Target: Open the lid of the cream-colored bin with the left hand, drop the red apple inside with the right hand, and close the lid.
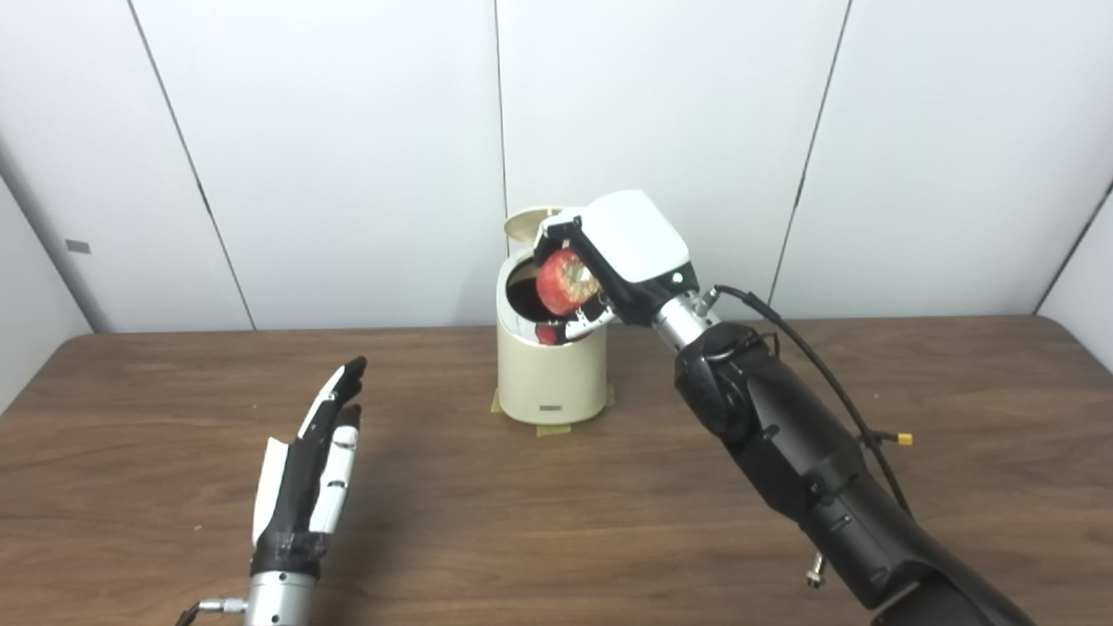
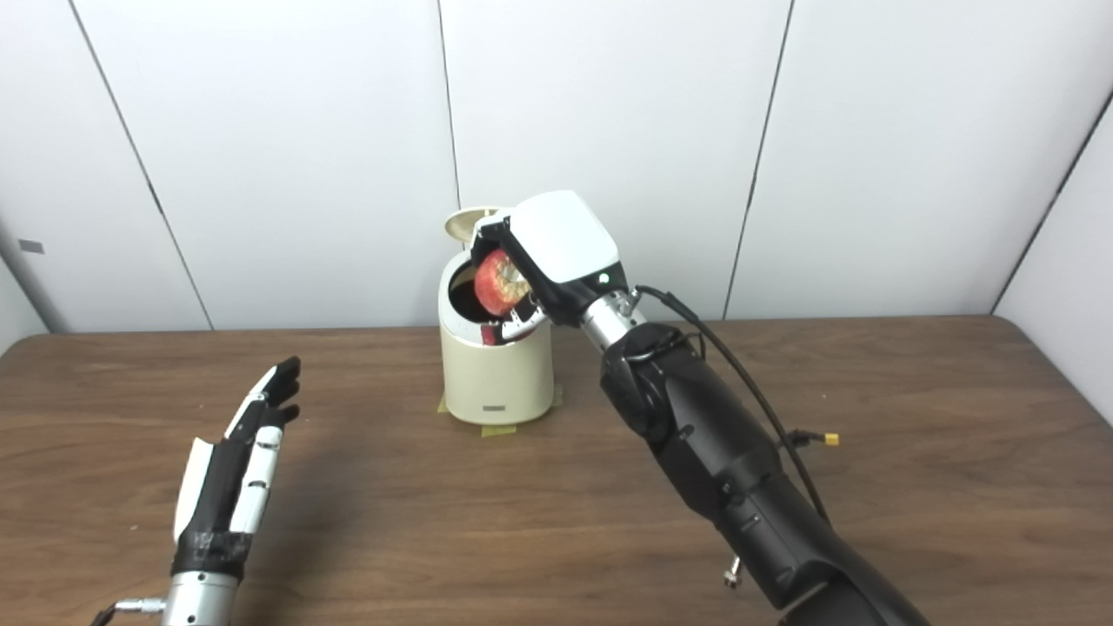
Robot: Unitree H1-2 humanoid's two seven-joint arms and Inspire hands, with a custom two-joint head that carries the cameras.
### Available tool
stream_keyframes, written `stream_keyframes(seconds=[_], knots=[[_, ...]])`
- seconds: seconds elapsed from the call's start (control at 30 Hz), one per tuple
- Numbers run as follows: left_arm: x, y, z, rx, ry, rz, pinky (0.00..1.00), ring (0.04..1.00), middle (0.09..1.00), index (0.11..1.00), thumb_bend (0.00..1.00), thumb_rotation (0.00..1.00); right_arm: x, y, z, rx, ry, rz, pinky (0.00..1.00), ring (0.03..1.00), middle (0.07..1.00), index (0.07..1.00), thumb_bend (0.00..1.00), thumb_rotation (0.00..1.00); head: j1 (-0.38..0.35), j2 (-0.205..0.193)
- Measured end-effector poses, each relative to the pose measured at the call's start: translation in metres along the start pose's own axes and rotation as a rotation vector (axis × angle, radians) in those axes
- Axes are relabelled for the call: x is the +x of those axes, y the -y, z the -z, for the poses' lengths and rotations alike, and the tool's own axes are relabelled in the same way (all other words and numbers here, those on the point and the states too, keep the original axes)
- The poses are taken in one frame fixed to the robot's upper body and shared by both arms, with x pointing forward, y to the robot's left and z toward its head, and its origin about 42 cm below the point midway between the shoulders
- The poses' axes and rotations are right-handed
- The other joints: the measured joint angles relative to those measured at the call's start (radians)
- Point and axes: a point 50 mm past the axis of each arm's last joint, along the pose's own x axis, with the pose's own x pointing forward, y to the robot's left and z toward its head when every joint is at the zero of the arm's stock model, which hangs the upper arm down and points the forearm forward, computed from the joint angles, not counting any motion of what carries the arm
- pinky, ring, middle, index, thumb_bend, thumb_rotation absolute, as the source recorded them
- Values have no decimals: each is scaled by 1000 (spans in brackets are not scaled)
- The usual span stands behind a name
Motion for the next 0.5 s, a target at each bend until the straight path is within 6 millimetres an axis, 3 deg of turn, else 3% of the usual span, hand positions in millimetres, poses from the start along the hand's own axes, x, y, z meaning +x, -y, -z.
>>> stream_keyframes(seconds=[0.5], knots=[[0,2,0,-6,-9,4,890,927,935,919,218,971,6,0,0,-10,-8,26,334,431,567,460,510,0,2,0]])
